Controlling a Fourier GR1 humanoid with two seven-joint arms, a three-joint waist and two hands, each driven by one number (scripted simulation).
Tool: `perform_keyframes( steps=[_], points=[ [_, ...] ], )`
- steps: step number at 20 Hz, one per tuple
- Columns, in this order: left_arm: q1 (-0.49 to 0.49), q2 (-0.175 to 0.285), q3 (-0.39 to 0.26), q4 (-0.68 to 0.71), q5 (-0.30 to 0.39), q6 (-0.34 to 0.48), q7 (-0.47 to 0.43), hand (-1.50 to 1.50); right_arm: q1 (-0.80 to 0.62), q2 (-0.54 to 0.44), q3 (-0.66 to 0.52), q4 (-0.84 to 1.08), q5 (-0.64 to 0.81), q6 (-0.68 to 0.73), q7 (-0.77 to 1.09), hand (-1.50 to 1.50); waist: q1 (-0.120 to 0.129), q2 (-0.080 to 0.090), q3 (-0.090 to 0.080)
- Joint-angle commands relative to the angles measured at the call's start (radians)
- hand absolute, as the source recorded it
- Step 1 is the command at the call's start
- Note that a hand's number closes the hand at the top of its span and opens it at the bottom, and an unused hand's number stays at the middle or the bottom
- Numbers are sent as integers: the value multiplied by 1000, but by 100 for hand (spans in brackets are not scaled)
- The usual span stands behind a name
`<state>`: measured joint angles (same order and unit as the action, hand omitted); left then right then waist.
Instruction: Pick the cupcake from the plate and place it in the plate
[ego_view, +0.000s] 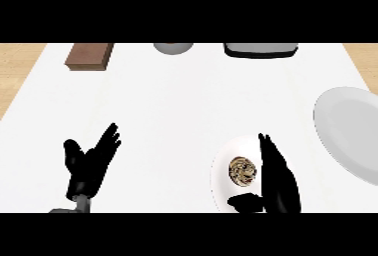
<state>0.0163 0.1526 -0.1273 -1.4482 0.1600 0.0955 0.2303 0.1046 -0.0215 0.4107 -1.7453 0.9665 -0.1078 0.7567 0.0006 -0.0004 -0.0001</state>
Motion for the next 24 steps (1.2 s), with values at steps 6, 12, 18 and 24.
perform_keyframes(
  steps=[6, 12, 18, 24],
  points=[
    [-1, -14, 32, -16, -21, -32, 20, 0, -123, 21, -33, 235, -43, -58, -42, -150, 2, 0, 0],
    [-61, -12, 76, 69, -12, -57, -6, 0, -118, -50, -63, 249, -91, 78, -118, 150, -1, 1, 0],
    [-22, -65, 44, -7, -60, -8, 40, 0, -148, 16, -22, 370, 55, -47, -136, 150, 0, 0, 0],
    [-13, -44, 79, 72, -48, -61, -31, 0, 11, -112, 43, 138, 67, -36, -252, 150, -10, -2, 0]
  ],
)
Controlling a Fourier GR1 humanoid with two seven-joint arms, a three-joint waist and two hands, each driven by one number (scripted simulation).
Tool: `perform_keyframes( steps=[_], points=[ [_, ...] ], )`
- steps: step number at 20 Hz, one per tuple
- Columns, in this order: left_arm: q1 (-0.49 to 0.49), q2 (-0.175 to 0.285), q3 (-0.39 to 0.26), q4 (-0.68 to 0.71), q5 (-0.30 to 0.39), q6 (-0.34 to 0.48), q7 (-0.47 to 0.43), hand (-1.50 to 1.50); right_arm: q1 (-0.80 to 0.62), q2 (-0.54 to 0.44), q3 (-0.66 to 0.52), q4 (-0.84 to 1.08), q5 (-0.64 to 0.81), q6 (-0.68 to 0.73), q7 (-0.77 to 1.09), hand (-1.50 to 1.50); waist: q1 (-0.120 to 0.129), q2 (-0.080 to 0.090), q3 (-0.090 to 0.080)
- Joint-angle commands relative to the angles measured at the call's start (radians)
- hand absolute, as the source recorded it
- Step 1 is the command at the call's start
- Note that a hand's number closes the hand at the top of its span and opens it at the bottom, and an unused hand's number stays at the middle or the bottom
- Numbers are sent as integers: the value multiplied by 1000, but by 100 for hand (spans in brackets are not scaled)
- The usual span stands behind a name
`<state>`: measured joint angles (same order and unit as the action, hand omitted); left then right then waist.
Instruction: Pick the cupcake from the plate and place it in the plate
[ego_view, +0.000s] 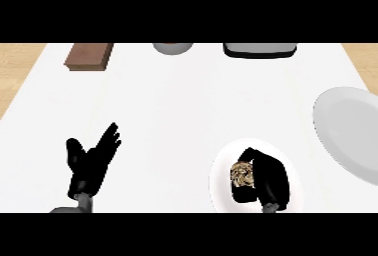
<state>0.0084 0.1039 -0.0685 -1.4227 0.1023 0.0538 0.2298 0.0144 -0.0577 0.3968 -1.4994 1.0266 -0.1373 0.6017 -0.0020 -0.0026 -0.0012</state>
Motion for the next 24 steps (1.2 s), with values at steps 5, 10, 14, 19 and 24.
perform_keyframes(
  steps=[5, 10, 14, 19, 24],
  points=[
    [39, 4, 14, -8, 3, 3, -24, 0, 303, -336, 283, -227, 9, 13, -456, 150, -32, -18, 1],
    [52, 3, 39, -10, 32, 1, -14, 0, 464, -484, 224, -521, -110, -235, -696, 150, -69, -19, 3],
    [78, 5, 15, -53, 16, 1, -2, 0, 629, -587, 96, -649, -276, -393, -812, 150, -56, -13, 5],
    [80, -6, 9, -33, 10, -3, -39, 0, 723, -609, -46, -645, -632, -469, -963, 150, -40, -6, 6],
    [61, -2, 15, -27, 7, -4, -42, 0, 709, -637, -272, -600, -999, -366, -1059, 150, -26, -3, 5]
  ],
)
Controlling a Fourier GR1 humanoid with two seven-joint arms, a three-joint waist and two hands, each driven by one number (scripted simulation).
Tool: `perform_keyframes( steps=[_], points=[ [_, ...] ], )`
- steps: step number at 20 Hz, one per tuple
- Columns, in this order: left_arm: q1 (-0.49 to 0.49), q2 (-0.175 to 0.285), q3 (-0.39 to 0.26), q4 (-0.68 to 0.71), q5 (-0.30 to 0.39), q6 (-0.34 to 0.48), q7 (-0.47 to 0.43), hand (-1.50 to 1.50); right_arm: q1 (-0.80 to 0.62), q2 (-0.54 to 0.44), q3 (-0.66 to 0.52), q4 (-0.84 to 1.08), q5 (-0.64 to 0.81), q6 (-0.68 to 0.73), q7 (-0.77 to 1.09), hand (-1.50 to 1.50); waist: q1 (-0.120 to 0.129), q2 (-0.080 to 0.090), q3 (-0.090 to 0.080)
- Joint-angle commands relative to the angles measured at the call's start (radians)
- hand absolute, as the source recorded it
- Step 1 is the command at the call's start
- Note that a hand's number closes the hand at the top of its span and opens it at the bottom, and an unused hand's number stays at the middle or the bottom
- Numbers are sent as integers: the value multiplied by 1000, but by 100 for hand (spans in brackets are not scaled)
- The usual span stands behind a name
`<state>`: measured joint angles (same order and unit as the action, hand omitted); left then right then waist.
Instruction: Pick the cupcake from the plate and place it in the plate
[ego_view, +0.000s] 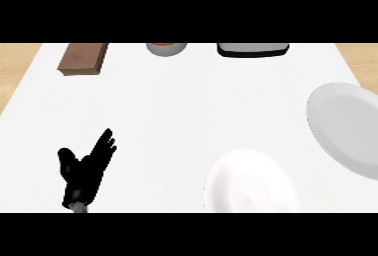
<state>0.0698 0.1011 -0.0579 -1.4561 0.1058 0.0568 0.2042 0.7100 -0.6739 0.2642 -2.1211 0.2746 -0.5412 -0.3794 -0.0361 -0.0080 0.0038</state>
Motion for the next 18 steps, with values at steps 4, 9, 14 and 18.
perform_keyframes(
  steps=[4, 9, 14, 18],
  points=[
    [-28, 13, -3, -23, 17, -28, 47, 0, -120, -9, -302, 201, -490, 188, -178, 150, 29, 5, 0],
    [-10, 16, -11, -49, 8, -32, 45, 0, -319, -5, -435, 571, -536, 281, -290, 150, 49, 9, -1],
    [-23, 12, -13, 2, 10, -58, 21, 0, -628, -2, -462, 914, -510, 286, -308, 150, 66, 13, -1],
    [-6, 6, -22, -45, -2, -41, 49, 0, -826, -22, -468, 1179, -457, 339, -361, 150, 59, 11, -2]
  ],
)
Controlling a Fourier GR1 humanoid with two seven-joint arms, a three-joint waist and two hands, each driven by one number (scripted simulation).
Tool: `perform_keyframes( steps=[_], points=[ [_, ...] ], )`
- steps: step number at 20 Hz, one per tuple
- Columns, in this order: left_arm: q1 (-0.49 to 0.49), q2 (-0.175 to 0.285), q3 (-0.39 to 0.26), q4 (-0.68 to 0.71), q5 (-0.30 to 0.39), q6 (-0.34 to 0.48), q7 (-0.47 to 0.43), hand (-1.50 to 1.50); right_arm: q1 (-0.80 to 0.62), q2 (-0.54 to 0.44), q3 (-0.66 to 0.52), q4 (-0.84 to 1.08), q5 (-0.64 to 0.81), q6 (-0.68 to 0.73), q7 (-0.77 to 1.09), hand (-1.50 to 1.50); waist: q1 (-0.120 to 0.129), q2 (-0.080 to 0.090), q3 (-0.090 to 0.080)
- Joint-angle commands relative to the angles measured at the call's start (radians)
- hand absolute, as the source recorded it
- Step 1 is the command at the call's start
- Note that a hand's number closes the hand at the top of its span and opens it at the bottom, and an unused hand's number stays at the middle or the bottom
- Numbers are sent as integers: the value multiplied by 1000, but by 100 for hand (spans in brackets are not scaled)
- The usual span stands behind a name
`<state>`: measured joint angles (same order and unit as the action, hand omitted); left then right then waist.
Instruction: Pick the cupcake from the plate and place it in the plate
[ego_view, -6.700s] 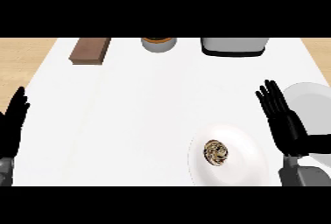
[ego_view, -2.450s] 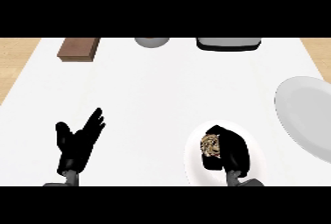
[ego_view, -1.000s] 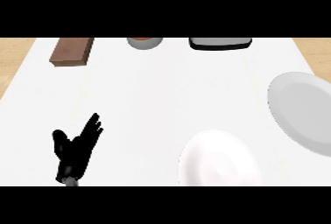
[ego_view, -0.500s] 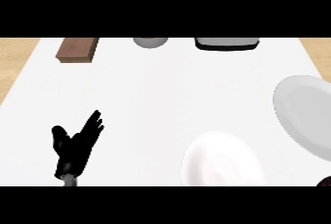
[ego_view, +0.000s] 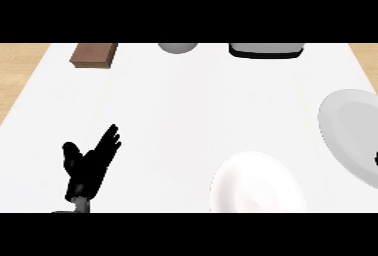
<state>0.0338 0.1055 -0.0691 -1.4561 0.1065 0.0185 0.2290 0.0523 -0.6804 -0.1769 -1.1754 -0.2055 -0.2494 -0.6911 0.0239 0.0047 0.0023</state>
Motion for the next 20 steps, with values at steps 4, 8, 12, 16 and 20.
perform_keyframes(
  steps=[4, 8, 12, 16, 20],
  points=[
    [-65, -32, -24, -1, -25, 28, 42, 0, -345, -42, -55, 525, 38, 120, -171, 150, 13, 6, 2],
    [-44, -12, -3, 18, -14, 1, 5, 0, -526, -68, -56, 732, 97, 126, -217, 150, 18, 7, 2],
    [-79, -18, -1, 47, -8, -4, 17, 0, -493, -103, 90, 792, 261, 60, -59, -150, 47, 19, 2],
    [-90, -30, -14, 44, -23, 5, 4, 0, -587, -77, 130, 901, 309, 137, -62, -150, 55, 22, 5],
    [-50, -17, -4, 46, -5, -19, -7, 0, -631, -47, 115, 951, 297, 228, -140, -150, 50, 19, 6]
  ],
)
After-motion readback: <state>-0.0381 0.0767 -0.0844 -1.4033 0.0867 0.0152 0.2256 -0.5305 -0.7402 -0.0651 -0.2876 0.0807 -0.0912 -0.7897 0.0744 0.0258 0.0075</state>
